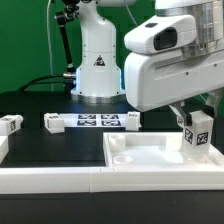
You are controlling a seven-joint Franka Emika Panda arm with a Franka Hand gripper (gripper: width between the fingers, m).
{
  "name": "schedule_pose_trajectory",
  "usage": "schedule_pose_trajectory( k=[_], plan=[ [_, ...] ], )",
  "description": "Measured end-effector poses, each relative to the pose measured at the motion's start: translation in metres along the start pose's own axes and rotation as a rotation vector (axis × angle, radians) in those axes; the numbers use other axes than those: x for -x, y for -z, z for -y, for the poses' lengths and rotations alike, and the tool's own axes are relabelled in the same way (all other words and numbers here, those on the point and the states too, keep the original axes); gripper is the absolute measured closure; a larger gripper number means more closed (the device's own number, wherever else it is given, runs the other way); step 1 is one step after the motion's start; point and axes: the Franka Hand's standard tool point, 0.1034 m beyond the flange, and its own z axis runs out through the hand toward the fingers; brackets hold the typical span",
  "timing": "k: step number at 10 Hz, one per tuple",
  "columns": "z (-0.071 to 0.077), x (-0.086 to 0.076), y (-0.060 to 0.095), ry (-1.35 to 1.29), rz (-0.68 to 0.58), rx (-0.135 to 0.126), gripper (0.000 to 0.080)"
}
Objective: Assemble square table
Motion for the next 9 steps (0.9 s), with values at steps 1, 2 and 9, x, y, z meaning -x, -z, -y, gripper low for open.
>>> schedule_pose_trajectory(
  k=[1, 2, 9],
  plan=[
    [0.0006, -0.0002, -0.0001, -0.063, -0.001, -0.002, 0.0510],
    [0.0006, -0.0004, -0.0004, -0.160, -0.005, -0.002, 0.0509],
    [0.0062, 0.0065, -0.0025, -0.911, -0.120, -0.015, 0.0508]
  ],
)
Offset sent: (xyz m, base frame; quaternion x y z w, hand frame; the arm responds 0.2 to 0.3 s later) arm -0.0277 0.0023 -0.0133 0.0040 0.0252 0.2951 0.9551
